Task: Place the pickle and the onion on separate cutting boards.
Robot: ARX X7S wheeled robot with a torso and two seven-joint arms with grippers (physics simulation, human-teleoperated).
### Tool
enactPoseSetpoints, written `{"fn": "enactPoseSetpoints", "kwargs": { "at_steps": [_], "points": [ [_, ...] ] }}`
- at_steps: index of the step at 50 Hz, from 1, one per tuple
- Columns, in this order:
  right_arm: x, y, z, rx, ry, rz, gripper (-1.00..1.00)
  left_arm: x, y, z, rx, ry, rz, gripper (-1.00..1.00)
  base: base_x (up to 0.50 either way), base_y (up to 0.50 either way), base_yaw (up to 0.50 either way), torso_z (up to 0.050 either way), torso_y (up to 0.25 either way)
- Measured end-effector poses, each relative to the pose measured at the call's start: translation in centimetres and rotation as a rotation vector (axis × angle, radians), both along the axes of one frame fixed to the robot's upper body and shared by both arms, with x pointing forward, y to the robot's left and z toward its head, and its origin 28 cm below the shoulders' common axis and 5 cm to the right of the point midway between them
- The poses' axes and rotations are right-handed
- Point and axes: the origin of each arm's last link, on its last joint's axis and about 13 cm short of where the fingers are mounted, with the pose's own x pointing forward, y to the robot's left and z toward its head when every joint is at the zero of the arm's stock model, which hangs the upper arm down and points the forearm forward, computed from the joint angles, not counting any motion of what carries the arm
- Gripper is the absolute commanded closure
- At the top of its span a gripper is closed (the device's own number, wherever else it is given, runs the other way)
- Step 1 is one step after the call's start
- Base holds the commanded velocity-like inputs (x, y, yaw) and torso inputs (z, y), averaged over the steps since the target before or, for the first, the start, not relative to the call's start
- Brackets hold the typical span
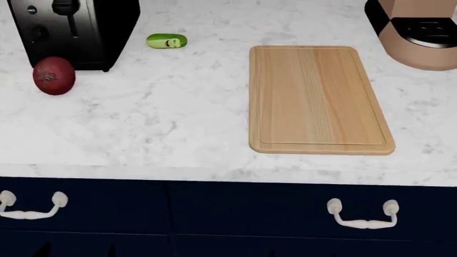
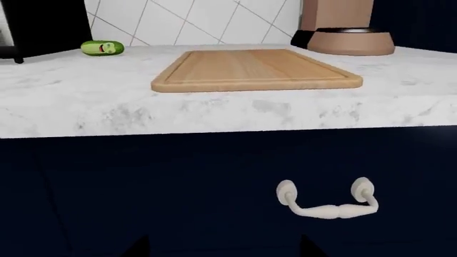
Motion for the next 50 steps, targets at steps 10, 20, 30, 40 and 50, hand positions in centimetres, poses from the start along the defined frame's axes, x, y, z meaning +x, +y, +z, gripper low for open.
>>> {"fn": "enactPoseSetpoints", "kwargs": {
  "at_steps": [10,20,30,40,50],
  "points": [
    [0.03,0.01,-0.09,-0.021,-0.008,-0.003,-1.00,0.00,-0.01,-0.01,0.004,0.000,-0.001,-1.00,0.00,0.00,0.00,0.050,0.081],
    [0.09,0.02,-0.18,-0.029,-0.007,-0.003,-1.00,0.02,-0.02,-0.01,0.007,0.001,-0.001,-1.00,0.00,0.00,0.00,0.050,0.081],
    [0.11,0.04,-0.27,-0.031,-0.005,-0.003,-1.00,0.01,-0.01,-0.02,0.009,0.004,0.001,-1.00,0.00,0.00,0.00,0.050,0.081],
    [0.11,0.05,-0.29,-0.028,-0.001,-0.002,-1.00,-0.01,0.00,-0.01,0.013,0.006,0.004,-1.00,0.00,0.00,0.00,0.022,0.032],
    [0.58,-0.14,-0.80,-0.048,-0.025,0.003,-1.00,-0.01,-0.16,0.49,0.029,0.010,-0.001,-1.00,0.00,0.00,0.00,0.000,0.000]
  ]
}}
